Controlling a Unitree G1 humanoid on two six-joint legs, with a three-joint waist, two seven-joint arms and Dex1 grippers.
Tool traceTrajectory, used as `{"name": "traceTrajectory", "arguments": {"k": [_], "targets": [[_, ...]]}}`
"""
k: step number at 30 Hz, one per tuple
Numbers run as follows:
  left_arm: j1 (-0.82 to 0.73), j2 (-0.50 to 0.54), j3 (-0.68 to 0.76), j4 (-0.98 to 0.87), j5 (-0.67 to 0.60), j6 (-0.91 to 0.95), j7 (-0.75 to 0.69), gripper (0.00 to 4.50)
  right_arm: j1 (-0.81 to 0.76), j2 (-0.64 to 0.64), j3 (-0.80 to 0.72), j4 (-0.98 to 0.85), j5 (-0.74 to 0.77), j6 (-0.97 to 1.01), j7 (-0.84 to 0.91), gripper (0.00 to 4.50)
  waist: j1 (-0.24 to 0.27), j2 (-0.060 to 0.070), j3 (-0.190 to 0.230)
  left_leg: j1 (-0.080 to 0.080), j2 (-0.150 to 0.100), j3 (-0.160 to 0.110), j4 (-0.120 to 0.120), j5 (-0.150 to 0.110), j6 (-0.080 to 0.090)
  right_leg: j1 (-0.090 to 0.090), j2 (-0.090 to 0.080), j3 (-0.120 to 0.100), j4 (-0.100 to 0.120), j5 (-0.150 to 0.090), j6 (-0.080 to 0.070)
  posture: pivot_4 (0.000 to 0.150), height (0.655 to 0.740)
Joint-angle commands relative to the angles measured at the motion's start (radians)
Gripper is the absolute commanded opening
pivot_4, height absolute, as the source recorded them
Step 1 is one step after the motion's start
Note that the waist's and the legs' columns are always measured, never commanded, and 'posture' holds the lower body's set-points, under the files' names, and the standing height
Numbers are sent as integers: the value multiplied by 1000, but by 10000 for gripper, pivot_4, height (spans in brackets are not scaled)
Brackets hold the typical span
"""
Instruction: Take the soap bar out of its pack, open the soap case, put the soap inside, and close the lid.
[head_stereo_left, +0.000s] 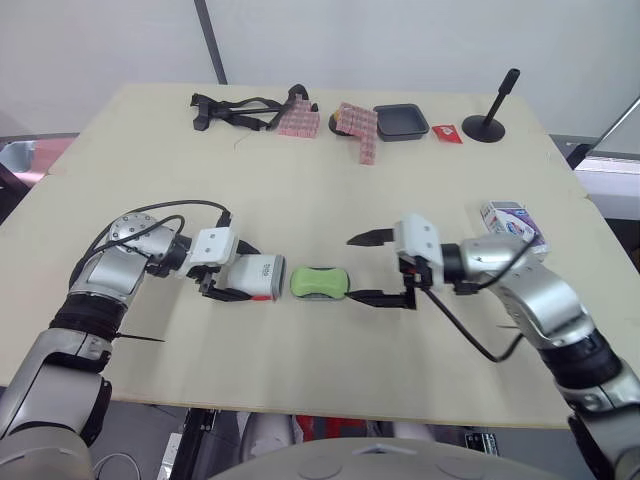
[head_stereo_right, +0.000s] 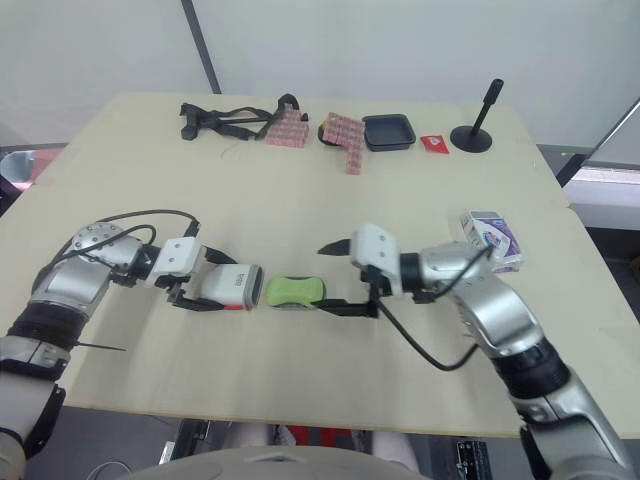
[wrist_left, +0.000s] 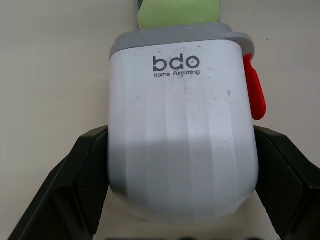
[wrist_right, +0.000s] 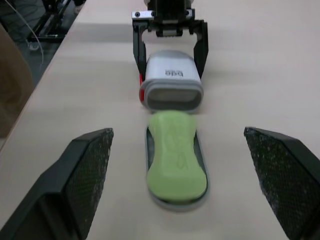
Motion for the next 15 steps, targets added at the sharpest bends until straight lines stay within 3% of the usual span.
{"name": "traceTrajectory", "arguments": {"k": [1,4,15], "targets": [[12,14,9,-30,-10,6,-2,36772,-52,15,49,-1,-40,52,-23,45000,4,0,0,0,0,0,0,0,0,0,0,0,0,0,0,1500,7400],[28,14,12,-52,-14,18,6,36772,-127,45,145,12,-104,108,-34,45000,-4,0,0,1,0,0,0,0,0,-1,0,0,1,0,0,1500,7400],[62,11,17,-125,-28,68,32,36772,-217,114,251,112,-208,206,-78,45000,-2,0,0,0,0,0,0,1,-1,-2,0,0,3,0,0,1500,7400]]}}
